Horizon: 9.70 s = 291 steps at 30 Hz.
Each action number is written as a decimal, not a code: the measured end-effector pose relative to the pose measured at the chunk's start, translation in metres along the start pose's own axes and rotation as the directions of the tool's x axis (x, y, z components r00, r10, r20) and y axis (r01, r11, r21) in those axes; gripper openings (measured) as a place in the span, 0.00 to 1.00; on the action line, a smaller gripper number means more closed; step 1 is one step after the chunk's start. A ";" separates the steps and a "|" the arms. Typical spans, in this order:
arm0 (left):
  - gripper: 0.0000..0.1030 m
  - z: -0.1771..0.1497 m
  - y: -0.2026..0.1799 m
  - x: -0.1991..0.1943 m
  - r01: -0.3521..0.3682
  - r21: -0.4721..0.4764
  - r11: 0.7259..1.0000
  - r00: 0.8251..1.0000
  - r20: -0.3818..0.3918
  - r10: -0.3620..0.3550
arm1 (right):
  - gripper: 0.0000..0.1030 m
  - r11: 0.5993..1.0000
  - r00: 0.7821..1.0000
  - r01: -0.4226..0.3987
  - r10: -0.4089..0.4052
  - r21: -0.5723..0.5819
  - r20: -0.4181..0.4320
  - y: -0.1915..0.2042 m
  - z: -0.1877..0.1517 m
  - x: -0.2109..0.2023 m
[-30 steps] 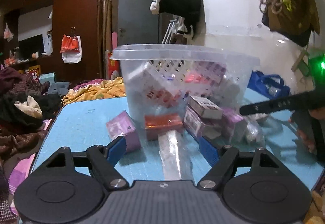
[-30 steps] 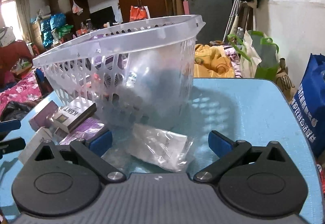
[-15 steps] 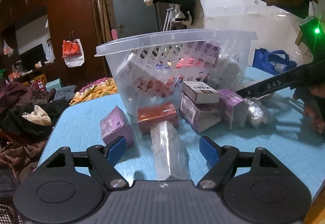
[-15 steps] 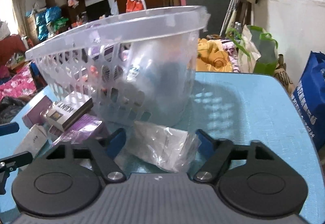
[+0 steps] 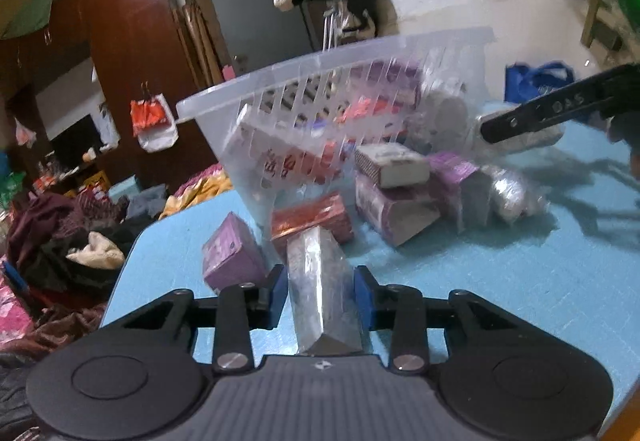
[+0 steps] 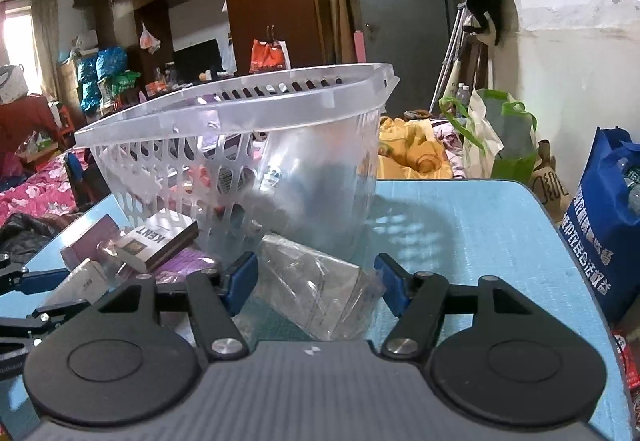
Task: Organize objects
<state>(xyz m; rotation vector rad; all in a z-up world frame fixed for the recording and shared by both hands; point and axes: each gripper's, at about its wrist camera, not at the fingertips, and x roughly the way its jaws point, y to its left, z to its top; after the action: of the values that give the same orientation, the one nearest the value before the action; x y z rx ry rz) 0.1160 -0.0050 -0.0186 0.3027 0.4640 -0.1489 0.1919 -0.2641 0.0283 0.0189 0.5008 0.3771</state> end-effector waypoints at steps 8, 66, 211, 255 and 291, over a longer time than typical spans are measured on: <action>0.39 -0.004 0.020 -0.012 0.053 -0.109 0.993 0.994 0.102 -0.042 | 0.65 1.000 0.996 -0.012 0.012 -0.006 0.090 0.002 -0.002 -0.014; 0.76 0.161 0.054 0.063 0.042 -0.207 0.977 0.986 0.166 -0.008 | 1.00 0.997 0.963 -0.024 0.043 -0.073 0.267 0.024 0.116 0.028; 0.83 0.028 0.068 0.054 0.080 -0.276 0.958 0.995 -0.028 -0.092 | 0.53 0.974 0.984 -0.163 0.149 -0.160 -0.095 0.055 0.009 0.025; 0.40 0.031 0.028 0.038 0.141 -0.225 0.964 0.989 -0.011 -0.147 | 0.32 0.980 0.997 -0.078 0.075 -0.184 -0.024 0.044 -0.003 0.009; 0.39 0.199 0.062 0.035 0.139 -0.337 0.931 0.979 0.187 -0.079 | 0.32 0.980 0.969 0.051 -0.002 -0.193 0.247 0.057 0.138 -0.005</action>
<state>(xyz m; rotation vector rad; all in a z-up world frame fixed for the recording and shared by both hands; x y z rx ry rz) 0.2424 -0.0123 0.1502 -0.0857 0.3287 -0.1962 0.2332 -0.2024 0.1581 -0.1326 0.2158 0.3907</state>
